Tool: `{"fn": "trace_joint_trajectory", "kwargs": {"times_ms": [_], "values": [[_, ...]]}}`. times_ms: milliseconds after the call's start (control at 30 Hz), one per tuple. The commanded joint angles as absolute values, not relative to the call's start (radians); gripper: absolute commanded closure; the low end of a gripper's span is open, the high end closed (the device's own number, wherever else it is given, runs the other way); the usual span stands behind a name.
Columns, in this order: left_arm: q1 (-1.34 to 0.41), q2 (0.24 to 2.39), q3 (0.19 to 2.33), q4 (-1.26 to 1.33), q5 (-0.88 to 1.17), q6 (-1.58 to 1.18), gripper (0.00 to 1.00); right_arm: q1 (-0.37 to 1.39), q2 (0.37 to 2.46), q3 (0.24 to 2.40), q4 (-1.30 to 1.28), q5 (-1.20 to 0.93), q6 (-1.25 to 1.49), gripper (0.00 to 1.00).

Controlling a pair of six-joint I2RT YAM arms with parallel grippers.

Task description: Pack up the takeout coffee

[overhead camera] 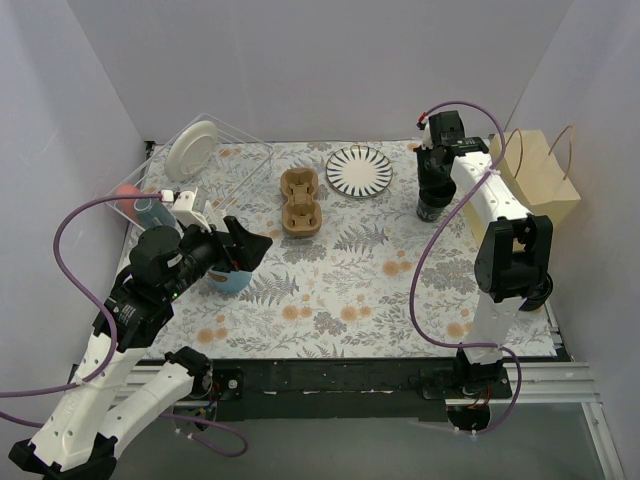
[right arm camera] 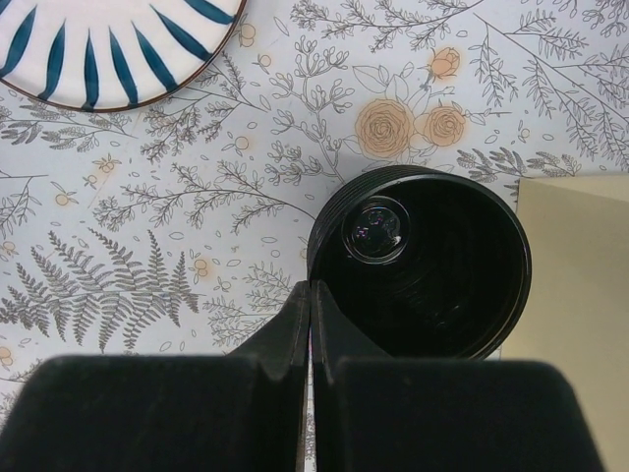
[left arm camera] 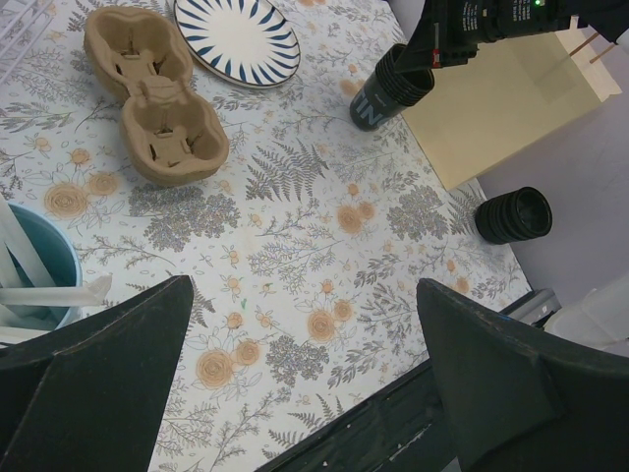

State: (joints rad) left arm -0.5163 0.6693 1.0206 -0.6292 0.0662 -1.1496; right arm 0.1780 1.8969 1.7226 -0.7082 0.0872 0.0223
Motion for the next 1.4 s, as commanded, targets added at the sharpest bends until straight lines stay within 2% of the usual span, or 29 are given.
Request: {"fn": "trace_joint_trajectory", "kwargs": {"times_ms": [0, 933, 1133, 1367], "values": [[-0.518, 0.661, 1.019, -0.643, 0.058, -1.149, 0.02, 0.178, 1.847, 1.772, -0.727, 0.123, 0.023, 0.99], [-0.517, 0.664, 1.017, -0.647, 0.055, -1.141, 0.02, 0.189, 1.836, 1.835, -0.782, 0.134, 0.005, 0.99], [-0.517, 0.666, 1.012, -0.649, 0.057, -1.141, 0.02, 0.189, 1.879, 1.833, -0.773, 0.117, 0.003, 0.75], [-0.517, 0.673, 1.015, -0.65, 0.051, -1.138, 0.02, 0.189, 1.92, 1.853, -0.773, 0.087, 0.003, 0.68]]}}
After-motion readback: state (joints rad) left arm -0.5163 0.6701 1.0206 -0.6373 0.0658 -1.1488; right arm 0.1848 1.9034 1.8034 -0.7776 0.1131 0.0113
